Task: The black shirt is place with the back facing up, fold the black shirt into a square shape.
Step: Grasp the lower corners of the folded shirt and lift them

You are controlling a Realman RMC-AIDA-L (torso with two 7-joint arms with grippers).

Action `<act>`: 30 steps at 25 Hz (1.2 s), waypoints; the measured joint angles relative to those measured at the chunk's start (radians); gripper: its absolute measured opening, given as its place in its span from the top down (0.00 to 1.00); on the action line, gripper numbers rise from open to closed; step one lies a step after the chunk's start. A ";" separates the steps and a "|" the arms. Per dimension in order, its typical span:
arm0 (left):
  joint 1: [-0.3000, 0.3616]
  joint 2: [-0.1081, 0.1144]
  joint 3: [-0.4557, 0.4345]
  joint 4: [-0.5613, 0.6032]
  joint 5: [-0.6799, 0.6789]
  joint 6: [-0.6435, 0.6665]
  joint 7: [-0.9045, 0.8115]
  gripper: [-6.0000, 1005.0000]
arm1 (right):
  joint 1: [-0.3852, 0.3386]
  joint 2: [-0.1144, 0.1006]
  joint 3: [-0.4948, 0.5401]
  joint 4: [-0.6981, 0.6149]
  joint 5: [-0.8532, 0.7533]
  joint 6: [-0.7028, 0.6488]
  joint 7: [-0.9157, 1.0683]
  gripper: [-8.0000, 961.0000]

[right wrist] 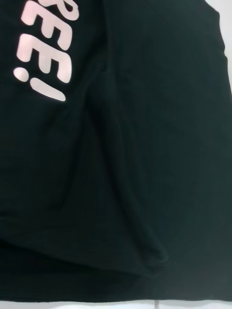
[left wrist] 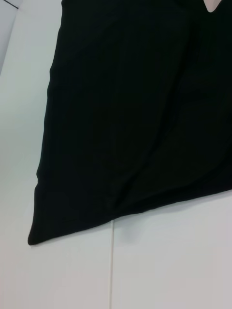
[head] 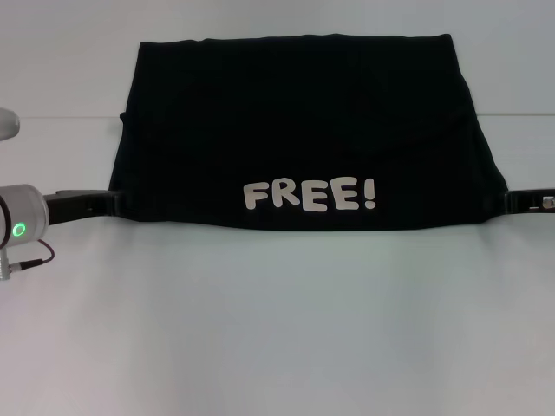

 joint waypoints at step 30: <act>0.294 -0.014 -0.331 0.336 0.149 0.964 -0.080 0.98 | -0.459 -0.034 0.231 -0.055 0.148 -0.790 -0.514 0.95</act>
